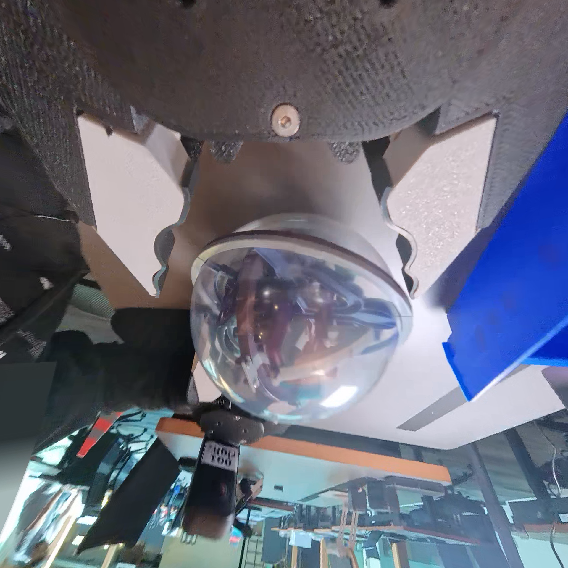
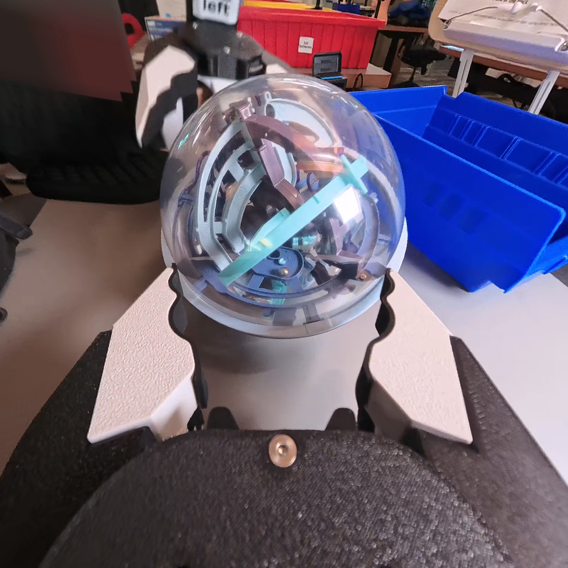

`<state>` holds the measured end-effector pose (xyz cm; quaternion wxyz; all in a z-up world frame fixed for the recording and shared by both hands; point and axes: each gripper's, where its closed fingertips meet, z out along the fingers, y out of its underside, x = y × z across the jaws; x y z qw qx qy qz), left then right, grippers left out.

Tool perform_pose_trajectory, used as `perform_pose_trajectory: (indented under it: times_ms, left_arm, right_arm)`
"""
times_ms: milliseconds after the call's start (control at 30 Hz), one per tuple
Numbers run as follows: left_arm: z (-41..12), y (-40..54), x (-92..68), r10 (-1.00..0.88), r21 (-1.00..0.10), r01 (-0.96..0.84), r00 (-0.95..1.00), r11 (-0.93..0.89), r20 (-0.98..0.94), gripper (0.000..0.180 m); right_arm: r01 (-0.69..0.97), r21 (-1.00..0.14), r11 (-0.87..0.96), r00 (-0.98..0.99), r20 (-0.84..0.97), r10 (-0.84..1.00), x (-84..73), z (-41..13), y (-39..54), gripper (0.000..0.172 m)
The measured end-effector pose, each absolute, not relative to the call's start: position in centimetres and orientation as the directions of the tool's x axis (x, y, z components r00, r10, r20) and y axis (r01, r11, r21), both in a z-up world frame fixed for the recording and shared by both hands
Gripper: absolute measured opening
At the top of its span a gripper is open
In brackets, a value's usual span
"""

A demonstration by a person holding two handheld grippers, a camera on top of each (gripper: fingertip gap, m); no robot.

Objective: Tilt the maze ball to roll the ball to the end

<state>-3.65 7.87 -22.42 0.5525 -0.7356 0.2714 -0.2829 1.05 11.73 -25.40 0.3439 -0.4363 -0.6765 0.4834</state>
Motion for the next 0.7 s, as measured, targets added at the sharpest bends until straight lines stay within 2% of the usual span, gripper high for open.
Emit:
perform_pose_trajectory:
  times_ms: [133, 400, 700]
  left_arm:
    - [-23.5, 9.6, -3.7, -0.655, -0.961, -0.103, 0.75, -0.257, 0.095, 0.147]
    - [-23.4, 10.4, -3.9, -0.65, -0.939, 0.03, 0.715, -0.341, 0.259, 0.145]
    - [-23.8, 10.3, -3.7, -0.647, -0.89, 0.14, 0.64, -0.433, 0.415, 0.144]
  right_arm:
    - [0.286, -0.955, 0.078, -0.365, -0.033, 0.93, 0.8, -25.2, 12.0, 0.123]
    - [0.304, -0.952, -0.039, -0.35, -0.15, 0.925, 1.0, -24.8, 12.5, 0.12]
    - [0.284, -0.956, -0.076, -0.359, -0.18, 0.916, 1.7, -24.3, 12.7, 0.116]
